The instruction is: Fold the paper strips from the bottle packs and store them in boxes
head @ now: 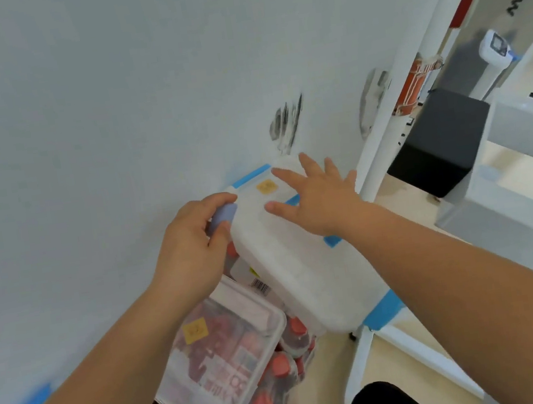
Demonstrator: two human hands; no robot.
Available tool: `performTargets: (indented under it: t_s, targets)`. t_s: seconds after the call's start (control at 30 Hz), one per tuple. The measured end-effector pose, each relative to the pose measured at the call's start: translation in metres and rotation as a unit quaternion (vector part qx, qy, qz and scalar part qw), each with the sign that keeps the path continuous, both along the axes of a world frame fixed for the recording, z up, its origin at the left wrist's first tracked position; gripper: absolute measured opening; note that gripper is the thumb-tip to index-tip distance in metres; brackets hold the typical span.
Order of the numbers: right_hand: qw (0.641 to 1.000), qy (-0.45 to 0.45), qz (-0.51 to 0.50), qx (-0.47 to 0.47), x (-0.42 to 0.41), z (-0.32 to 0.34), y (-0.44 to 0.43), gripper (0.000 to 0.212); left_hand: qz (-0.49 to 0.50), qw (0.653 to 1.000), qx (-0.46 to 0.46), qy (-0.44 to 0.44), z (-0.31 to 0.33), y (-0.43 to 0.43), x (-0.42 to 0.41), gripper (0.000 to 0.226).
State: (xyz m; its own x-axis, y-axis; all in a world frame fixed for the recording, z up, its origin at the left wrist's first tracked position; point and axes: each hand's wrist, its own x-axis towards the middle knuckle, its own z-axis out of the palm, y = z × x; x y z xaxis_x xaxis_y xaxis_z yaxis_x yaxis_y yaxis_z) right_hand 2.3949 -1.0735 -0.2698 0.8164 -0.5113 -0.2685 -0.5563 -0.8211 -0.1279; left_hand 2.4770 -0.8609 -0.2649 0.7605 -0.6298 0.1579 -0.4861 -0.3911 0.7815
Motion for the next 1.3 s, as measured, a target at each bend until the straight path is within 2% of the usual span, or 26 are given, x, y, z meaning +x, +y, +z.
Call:
performTargets:
  t_s: [0.13,0.37,0.5,0.6,0.7,0.83,1.3]
  targets:
    - [1.000,0.003,0.021,-0.012,-0.001,-0.020,0.003,0.083,0.002,1.000,0.016,-0.019,-0.003,-0.007,0.009,0.037]
    - [0.991,-0.024,0.127,-0.038,-0.025,-0.020,0.003,0.069,-0.041,0.998,0.023,-0.042,0.001,0.001,0.006,0.039]
    - [0.989,-0.018,0.140,-0.034,-0.040,-0.016,0.005,0.066,-0.048,0.998,0.005,0.028,0.001,0.016,-0.004,0.039]
    - [0.988,-0.042,0.134,-0.058,-0.028,-0.010,0.017,0.068,-0.018,0.996,-0.024,0.079,0.001,0.018,-0.007,0.035]
    - [0.985,-0.073,0.145,-0.062,-0.005,-0.010,0.030,0.073,-0.001,0.994,-0.038,0.104,0.003,0.014,-0.005,0.033]
    - [0.986,-0.082,0.137,-0.056,-0.001,-0.022,0.028,0.069,0.006,0.989,-0.049,0.136,0.003,0.015,-0.003,0.031]
    - [0.986,-0.072,0.135,-0.060,-0.009,-0.025,0.028,0.069,0.003,0.998,-0.009,0.067,-0.006,0.015,-0.007,0.037]
